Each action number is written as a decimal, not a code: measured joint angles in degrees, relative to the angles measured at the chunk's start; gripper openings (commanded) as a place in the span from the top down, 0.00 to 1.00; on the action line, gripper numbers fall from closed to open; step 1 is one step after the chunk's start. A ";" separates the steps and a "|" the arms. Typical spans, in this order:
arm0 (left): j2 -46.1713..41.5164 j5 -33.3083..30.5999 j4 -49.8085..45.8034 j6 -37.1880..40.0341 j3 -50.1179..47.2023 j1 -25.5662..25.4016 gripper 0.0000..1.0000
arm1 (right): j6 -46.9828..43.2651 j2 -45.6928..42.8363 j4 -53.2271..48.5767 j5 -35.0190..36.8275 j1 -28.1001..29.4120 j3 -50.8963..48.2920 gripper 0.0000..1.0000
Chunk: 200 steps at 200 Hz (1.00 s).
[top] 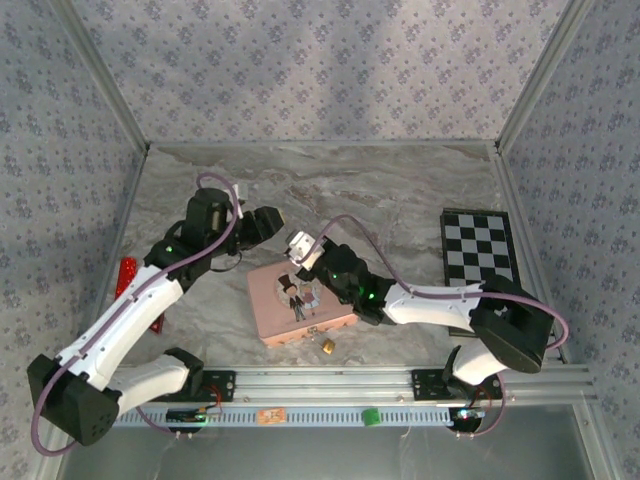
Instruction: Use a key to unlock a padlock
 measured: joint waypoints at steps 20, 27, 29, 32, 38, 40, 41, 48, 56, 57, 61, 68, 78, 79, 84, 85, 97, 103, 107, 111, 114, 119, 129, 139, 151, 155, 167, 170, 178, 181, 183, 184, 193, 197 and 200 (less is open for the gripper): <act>0.98 -0.02 -0.11 0.02 0.02 -0.02 0.56 | -0.15 0.11 0.39 0.00 0.15 0.00 1.00; 1.27 -0.02 -0.33 0.02 0.00 -0.02 0.56 | -0.15 0.20 0.63 0.00 0.15 0.02 1.00; 1.36 -0.04 -0.37 0.00 0.02 -0.02 0.57 | -0.15 0.24 0.72 0.00 0.15 0.04 1.00; 1.49 -0.02 -0.46 0.02 0.02 -0.02 0.57 | -0.17 0.26 0.79 0.00 0.15 0.07 1.00; 1.64 -0.04 -0.50 -0.02 0.00 -0.04 0.57 | -0.17 0.37 0.92 0.02 0.15 0.13 1.00; 1.73 -0.02 -0.52 0.00 0.02 -0.04 0.57 | -0.17 0.39 0.94 0.02 0.15 0.15 1.00; 1.75 -0.02 -0.52 0.00 0.00 -0.04 0.58 | -0.17 0.44 0.94 0.02 0.15 0.20 1.00; 1.92 -0.04 -0.57 0.00 0.00 -0.15 0.59 | -0.24 0.57 1.09 0.00 0.15 0.28 1.00; 2.14 0.00 -0.61 0.02 0.00 -0.26 0.61 | -0.39 0.72 1.38 0.02 0.22 0.37 1.00; 2.19 -0.02 -0.61 0.00 0.02 -0.28 0.61 | -0.44 0.74 1.42 0.02 0.24 0.39 1.00; 2.29 -0.02 -0.63 0.11 0.02 -0.37 0.62 | -0.52 0.81 1.60 0.02 0.26 0.42 1.00; 2.56 -0.02 -0.72 0.22 0.02 -0.42 0.63 | -0.61 1.03 1.95 0.02 0.39 0.44 1.00; 2.95 -0.02 -0.87 0.20 0.02 -0.63 0.64 | -0.81 1.40 2.29 0.02 0.55 0.44 1.00; 2.99 -0.02 -0.90 0.22 0.02 -0.61 0.64 | -0.83 1.42 2.32 0.02 0.55 0.44 1.00; 3.15 -0.02 -0.96 0.17 0.02 -0.63 0.64 | -1.01 1.64 2.45 0.04 0.66 0.44 1.00; 3.17 -0.02 -0.98 0.20 0.02 -0.63 0.64 | -1.01 1.70 2.47 0.04 0.68 0.44 1.00; 3.52 -0.02 -1.20 0.20 0.02 -0.63 0.66 | -1.29 2.23 2.67 0.07 0.90 0.44 1.00; 3.58 -0.04 -1.40 0.22 0.02 -0.63 0.67 | -1.46 2.49 2.71 0.11 1.01 0.46 1.00; 3.61 -0.04 -1.53 0.22 0.02 -0.61 0.67 | -1.60 2.67 2.73 0.22 1.07 0.48 1.00; 3.63 -0.04 -1.62 0.22 0.02 -0.63 0.68 | -1.66 2.84 2.75 0.24 1.16 0.50 1.00; 3.63 -0.04 -1.68 0.24 0.02 -0.63 0.68 | -1.68 2.97 2.80 0.26 1.18 0.52 1.00; 3.63 -0.04 -1.73 0.22 0.02 -0.63 0.69 | -1.77 3.17 2.93 0.26 1.22 0.57 1.00; 3.63 -0.04 -1.86 0.26 0.02 -0.63 0.70 | -1.90 3.45 3.04 0.26 1.29 0.68 1.00; 3.65 -0.07 -1.97 0.22 0.02 -0.61 0.72 | -1.92 3.58 3.06 0.28 1.29 0.76 1.00; 3.74 -0.09 -2.05 0.24 0.02 -0.63 0.73 | -2.08 3.67 3.10 0.55 1.38 0.85 1.00; 3.80 -0.13 -2.10 0.26 0.02 -0.63 0.74 | -2.10 3.69 3.21 0.68 1.40 0.87 1.00; 3.85 -0.22 -2.10 0.28 0.02 -0.63 0.75 | -2.25 3.80 3.54 0.92 1.42 0.90 1.00; 3.85 -0.24 -2.10 0.31 0.02 -0.63 0.75 | -2.29 3.85 3.56 1.01 1.44 0.94 1.00; 3.85 -0.24 -2.10 0.44 0.02 -0.63 0.77 | -2.40 4.00 3.69 1.16 1.44 1.07 1.00; 3.85 -0.24 -2.10 0.48 0.02 -0.63 0.77 | -2.49 4.02 3.72 1.20 1.46 1.14 1.00; 3.85 -0.24 -2.10 0.48 0.02 -0.63 0.77 | -2.49 4.11 3.72 1.22 1.46 1.18 1.00; 3.85 -0.24 -2.10 0.50 0.02 -0.63 0.78 | -2.49 4.13 3.72 1.25 1.46 1.20 1.00; 3.85 -0.24 -2.12 0.61 0.02 -0.63 0.79 | -2.54 4.31 3.87 1.33 1.51 1.31 1.00; 3.85 -0.24 -2.12 0.63 0.02 -0.63 0.80 | -2.54 4.35 3.91 1.33 1.53 1.31 1.00; 3.85 -0.26 -2.12 0.63 0.02 -0.63 0.80 | -2.54 4.39 3.91 1.33 1.55 1.33 1.00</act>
